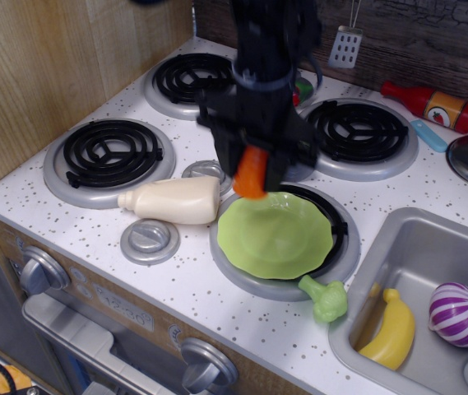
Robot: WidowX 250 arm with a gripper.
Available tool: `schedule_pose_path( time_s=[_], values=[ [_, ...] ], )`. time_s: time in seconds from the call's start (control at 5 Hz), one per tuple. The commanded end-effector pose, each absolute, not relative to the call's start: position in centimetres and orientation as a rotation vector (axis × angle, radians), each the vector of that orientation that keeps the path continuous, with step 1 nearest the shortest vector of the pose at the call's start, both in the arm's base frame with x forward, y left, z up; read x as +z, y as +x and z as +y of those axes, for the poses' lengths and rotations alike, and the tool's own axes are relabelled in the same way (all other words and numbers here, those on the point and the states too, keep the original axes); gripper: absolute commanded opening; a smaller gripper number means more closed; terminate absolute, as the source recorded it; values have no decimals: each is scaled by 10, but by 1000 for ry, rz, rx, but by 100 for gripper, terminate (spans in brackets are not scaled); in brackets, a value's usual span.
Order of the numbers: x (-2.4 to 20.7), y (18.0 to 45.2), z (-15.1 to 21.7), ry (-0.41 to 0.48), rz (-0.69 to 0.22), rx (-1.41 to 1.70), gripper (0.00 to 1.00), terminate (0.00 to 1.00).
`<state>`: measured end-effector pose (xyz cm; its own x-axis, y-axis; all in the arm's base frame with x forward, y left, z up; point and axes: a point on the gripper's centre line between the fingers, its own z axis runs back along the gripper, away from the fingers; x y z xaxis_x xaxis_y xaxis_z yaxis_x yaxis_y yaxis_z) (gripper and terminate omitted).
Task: Put carrot on plate
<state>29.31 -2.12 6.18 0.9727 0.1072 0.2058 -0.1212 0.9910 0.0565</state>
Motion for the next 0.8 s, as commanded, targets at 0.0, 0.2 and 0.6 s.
schedule_pose_path(
  time_s=[0.0, 0.2, 0.6],
  values=[
    [53, 291, -34, 24, -300, 170, 0, 0],
    [48, 290, -38, -3, -358, 178, 100, 0],
    [49, 289, -39, 7, -390, 208, 100, 100]
  ],
)
